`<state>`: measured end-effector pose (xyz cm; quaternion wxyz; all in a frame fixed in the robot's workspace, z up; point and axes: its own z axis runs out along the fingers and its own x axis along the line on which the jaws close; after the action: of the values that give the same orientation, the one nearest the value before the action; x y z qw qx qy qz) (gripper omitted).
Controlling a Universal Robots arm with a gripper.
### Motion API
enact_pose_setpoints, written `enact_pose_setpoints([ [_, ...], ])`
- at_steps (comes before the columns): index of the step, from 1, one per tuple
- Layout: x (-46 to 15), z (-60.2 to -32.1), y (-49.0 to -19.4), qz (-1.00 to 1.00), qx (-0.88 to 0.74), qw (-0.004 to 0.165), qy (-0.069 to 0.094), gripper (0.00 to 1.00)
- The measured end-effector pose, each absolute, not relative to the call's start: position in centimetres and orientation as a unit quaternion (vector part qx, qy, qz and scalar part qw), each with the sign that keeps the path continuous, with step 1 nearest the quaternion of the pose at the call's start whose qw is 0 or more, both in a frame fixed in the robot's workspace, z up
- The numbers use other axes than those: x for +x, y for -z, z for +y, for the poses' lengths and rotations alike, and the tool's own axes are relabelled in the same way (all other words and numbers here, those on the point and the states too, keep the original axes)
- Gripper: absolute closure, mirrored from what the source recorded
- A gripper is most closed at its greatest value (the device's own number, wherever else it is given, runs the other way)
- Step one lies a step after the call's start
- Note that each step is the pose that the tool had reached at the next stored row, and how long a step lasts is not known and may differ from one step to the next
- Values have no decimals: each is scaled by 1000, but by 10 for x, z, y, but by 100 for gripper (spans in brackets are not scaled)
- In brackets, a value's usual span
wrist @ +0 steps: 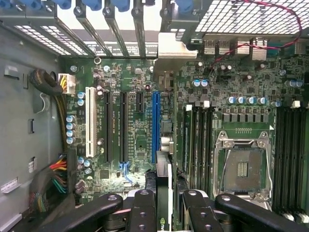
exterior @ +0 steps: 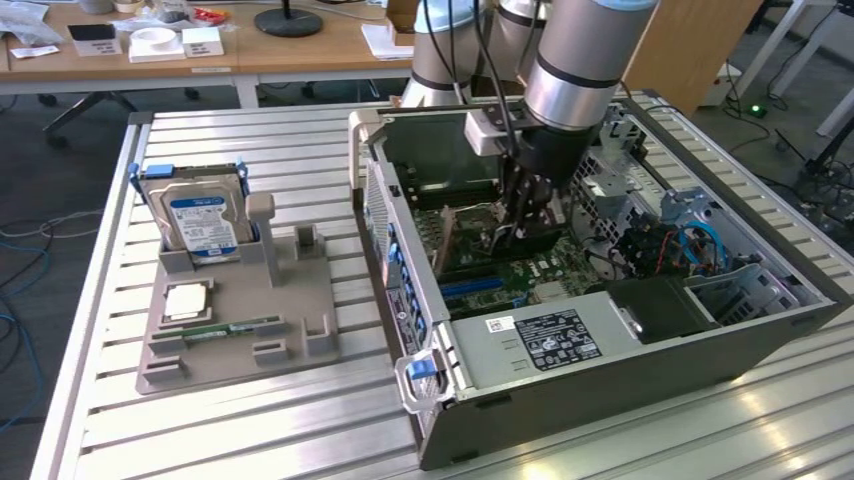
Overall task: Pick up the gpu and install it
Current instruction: 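Insert the gpu into the slot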
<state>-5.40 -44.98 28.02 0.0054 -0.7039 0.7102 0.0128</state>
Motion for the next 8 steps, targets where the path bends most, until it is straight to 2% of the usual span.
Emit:
enact_pose_setpoints([
  [8, -56, -456, -275, 709, -705, 7, -13, 74],
])
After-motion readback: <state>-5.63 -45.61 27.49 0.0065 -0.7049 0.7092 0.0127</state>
